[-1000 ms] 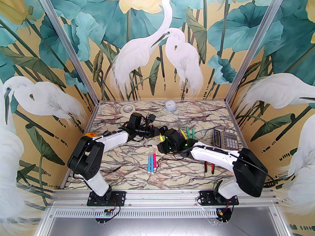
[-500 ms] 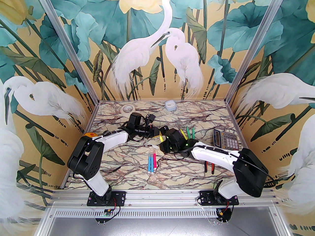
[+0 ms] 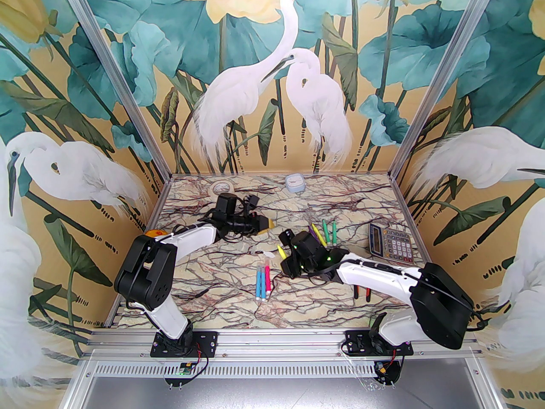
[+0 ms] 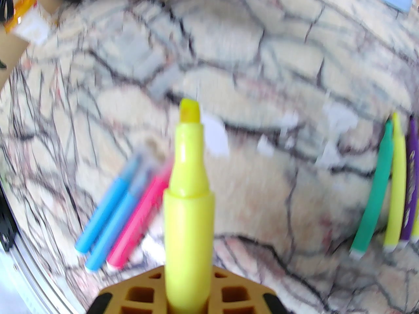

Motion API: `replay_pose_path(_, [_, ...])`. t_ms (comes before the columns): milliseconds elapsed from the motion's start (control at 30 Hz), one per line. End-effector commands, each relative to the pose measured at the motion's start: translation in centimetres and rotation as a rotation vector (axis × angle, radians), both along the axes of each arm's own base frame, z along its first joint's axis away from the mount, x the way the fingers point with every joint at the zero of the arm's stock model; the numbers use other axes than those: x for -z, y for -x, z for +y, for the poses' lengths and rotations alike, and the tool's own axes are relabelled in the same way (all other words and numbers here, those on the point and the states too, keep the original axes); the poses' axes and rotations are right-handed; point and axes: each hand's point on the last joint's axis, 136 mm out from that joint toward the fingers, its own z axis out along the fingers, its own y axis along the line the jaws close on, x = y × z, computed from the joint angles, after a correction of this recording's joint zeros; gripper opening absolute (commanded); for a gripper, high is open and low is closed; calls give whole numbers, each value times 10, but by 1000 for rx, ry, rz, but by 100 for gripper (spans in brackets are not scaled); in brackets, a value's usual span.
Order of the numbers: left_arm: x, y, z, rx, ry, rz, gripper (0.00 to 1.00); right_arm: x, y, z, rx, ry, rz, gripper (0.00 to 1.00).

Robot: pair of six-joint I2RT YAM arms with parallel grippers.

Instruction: Open the pen caps

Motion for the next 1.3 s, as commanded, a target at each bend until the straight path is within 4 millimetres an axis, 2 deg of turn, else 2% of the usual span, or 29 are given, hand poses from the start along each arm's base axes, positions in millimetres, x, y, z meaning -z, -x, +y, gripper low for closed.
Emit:
replay_pose_path(0, [-2, -10, -1, -27, -4, -15, 0, 3, 4, -4, -14, 17, -2, 0])
replay_pose_path(100, [8, -10, 4, -43, -73, 9, 0, 4, -8, -13, 62, 54, -41, 0])
replay_pose_path(333, [53, 4, 28, -37, -506, 40, 0, 9, -41, -30, 209, 95, -53, 0])
replay_pose_path(500, [79, 16, 36, 9, -714, 75, 0, 19, -61, -35, 292, 114, -21, 0])
replay_pose_path(700, [99, 27, 39, 38, -799, 120, 0, 31, -75, -36, 323, 161, -21, 0])
replay_pose_path(933, [113, 34, 46, 62, -874, 148, 0, 40, -91, -37, 359, 222, -30, 0])
replay_pose_path(1267, [125, 32, 56, 60, -955, 165, 1, 53, -100, -43, 400, 302, -27, 0])
